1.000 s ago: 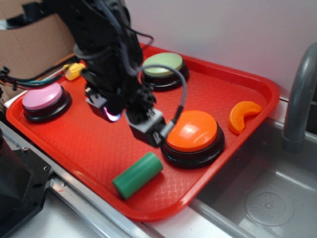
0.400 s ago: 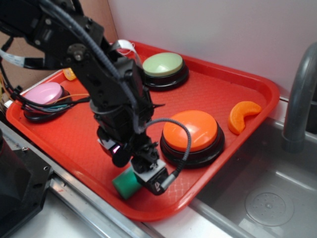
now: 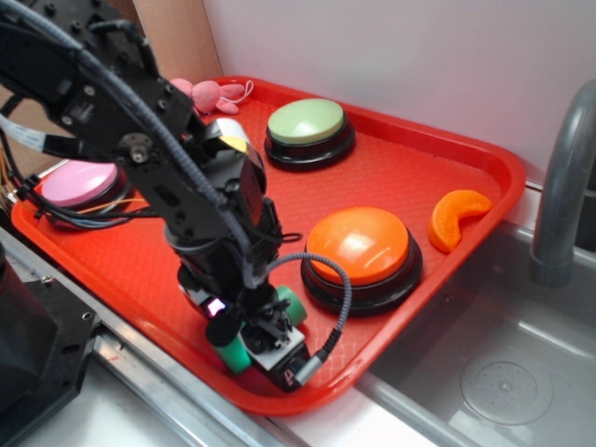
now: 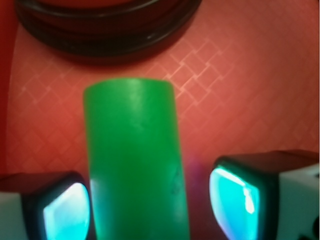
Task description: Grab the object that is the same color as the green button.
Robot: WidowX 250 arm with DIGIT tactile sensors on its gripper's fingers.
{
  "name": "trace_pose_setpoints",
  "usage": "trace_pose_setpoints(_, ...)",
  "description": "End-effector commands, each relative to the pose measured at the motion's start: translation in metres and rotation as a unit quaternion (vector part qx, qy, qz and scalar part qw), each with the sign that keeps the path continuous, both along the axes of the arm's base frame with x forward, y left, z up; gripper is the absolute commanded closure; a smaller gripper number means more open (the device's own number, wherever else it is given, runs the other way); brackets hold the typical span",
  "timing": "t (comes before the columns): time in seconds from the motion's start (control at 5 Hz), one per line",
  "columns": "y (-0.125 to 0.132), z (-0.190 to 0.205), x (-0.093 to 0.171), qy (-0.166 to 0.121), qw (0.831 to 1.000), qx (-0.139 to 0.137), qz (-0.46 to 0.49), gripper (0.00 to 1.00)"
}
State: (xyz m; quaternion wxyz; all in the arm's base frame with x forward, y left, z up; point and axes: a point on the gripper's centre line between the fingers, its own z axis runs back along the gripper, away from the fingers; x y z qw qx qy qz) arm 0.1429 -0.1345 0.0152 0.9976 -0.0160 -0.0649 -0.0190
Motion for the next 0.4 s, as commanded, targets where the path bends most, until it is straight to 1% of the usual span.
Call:
trace_pose_setpoints(0.0,0.005,-0.001,0.002,-0.005,0.999,-0.031,0.039,1.00)
trace_pose_setpoints(0.2,0.011,0.015,0.006,0.008,0.999,-0.041,0.031,1.00)
